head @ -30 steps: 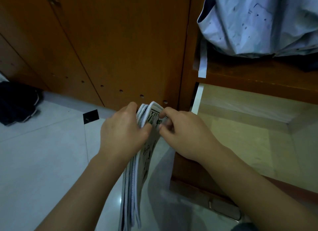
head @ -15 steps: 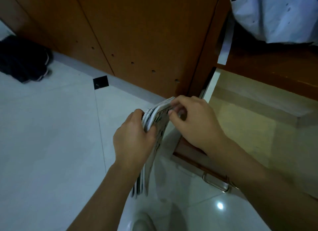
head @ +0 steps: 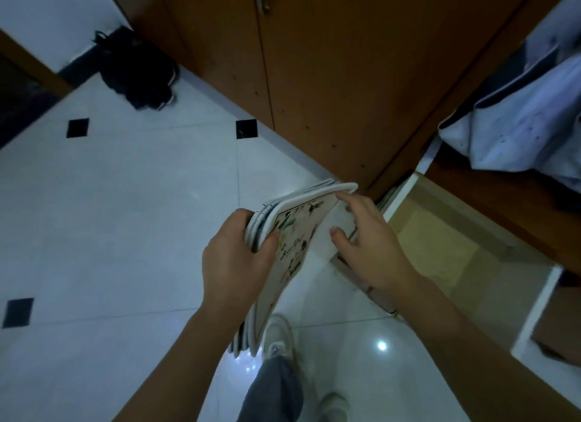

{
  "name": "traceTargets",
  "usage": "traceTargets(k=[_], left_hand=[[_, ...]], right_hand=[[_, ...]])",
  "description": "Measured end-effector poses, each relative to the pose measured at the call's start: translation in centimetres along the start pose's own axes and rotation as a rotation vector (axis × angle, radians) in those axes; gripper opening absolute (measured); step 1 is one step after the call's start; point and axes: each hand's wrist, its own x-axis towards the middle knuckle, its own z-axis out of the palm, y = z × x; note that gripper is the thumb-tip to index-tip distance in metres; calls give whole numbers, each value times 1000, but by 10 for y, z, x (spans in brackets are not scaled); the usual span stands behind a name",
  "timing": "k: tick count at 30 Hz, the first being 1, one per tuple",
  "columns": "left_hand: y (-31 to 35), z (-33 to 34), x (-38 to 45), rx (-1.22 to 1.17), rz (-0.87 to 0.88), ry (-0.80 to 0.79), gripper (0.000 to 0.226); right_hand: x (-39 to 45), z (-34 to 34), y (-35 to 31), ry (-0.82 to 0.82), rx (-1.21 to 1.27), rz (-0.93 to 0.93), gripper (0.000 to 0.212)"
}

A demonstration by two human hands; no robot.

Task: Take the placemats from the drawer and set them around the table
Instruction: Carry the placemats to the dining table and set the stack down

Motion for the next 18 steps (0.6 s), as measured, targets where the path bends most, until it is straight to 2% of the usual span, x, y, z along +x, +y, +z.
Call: traceTargets(k=[3,8,13,18], left_hand=[[24,-67,-4,-15,-60,24,17],[68,-174,-15,-8,-52,13,15],[105,-279,-35,-47,-64,100,14],[129,-355,-67,-19,-60,214,14]], right_hand=[[-6,-31,-67,-34,3,2,55],[-15,-82,-188,-52,-2,-58,54],[-32,-121,-290,-82,-23,-111,58],[-50,-146,-370,-128,8,-180,64]])
